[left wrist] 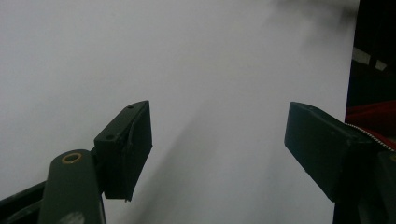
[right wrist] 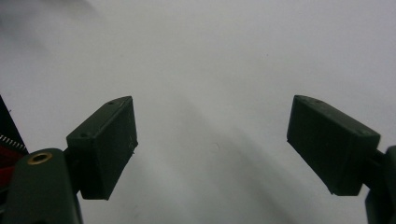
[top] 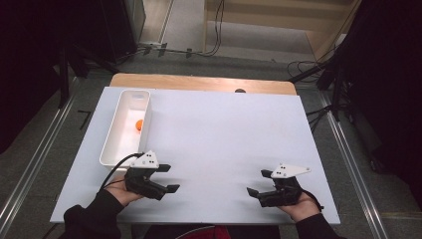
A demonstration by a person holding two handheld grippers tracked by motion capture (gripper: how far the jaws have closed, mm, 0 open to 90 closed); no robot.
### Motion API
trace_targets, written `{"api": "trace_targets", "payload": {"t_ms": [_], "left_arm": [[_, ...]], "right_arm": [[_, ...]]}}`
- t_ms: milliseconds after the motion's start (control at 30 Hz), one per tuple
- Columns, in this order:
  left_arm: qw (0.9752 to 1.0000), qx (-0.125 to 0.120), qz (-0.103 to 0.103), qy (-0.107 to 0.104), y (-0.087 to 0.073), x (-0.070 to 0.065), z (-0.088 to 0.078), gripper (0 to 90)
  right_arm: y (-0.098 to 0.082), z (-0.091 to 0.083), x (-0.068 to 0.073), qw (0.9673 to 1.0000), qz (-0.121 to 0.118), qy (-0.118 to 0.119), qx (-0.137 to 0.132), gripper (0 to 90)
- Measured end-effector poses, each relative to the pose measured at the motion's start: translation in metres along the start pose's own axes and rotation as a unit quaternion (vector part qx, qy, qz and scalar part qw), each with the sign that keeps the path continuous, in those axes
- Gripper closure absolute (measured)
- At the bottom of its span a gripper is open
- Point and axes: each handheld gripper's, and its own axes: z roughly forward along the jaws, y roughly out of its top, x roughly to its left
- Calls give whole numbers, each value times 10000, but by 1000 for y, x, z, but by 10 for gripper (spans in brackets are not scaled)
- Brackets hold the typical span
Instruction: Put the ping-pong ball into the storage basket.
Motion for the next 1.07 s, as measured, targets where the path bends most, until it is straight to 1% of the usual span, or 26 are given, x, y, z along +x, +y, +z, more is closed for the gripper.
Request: {"api": "trace_targets", "payload": {"t_ms": [67, 167, 400, 567, 767, 1067], "left_arm": [[10000, 28, 0, -8, -2, 0, 0, 238], [10000, 44, 17, 34, -3, 1, -1, 238], [10000, 71, -26, 30, -6, 2, -2, 238], [10000, 78, -22, 17, -7, 2, -2, 238], [9999, 142, -1, 2, -7, 1, -1, 238], [9999, 150, -18, 5, -7, 2, -2, 238]], "right_arm": [[0, 0, 0, 10000, -1, 8, 11, 147], [0, 0, 0, 10000, 5, 5, 0, 147], [0, 0, 0, 10000, -5, 1, 6, 147], [0, 0, 0, 10000, -15, 1, 3, 147], [0, 0, 0, 10000, -15, 1, 4, 147], [0, 0, 0, 10000, -37, 5, 11, 147]]}}
